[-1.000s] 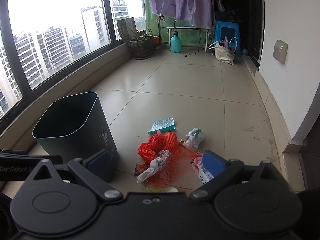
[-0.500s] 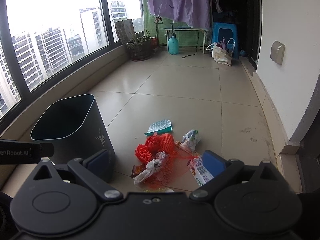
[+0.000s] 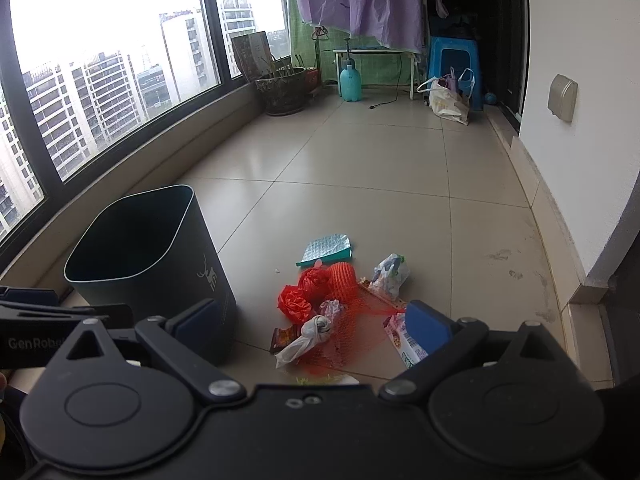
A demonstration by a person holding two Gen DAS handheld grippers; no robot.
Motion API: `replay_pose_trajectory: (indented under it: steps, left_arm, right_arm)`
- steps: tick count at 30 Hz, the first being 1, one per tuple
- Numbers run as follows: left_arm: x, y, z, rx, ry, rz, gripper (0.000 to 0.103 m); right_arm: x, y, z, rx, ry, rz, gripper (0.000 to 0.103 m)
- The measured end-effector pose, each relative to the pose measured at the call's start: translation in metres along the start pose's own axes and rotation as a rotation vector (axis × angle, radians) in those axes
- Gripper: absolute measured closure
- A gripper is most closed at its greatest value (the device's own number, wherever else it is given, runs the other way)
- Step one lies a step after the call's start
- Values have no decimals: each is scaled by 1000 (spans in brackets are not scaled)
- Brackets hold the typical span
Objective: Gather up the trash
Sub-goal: 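Move the left tool to the green bin rim while the right tool approaches the trash pile, then grasp the white cloth and red mesh net with the right gripper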
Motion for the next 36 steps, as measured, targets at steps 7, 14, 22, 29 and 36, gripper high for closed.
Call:
replay_pose_trajectory:
  steps: [7, 14, 22, 29, 36]
  left_arm:
    - [7, 32, -19, 21, 28, 14, 20]
    - [23, 89, -77, -13, 113, 32, 20]
    - [87, 115, -169, -140, 146, -90, 20]
    - [159, 105, -220, -216, 199, -219, 20]
    - [204, 96, -235, -240, 183, -260, 23]
  right_arm:
    - [9, 16, -10, -17, -6, -9, 3]
    - [26, 57, -13, -61, -6, -19, 3]
    - [72, 95, -4, -152, -39, -49, 3]
    - [146, 103, 18, -128, -59, -167, 3]
    - [207, 93, 22, -168, -66, -255, 4]
Point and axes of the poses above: each gripper's, at about its wrist camera, not at the fingertips, and x roughly the way its jaws point, z to its right, y to its top, the point moved 1 cm from there along x, roughly the way its jaws point, and after that the axes turned 4 degrees about x, right-handed, at the moved point
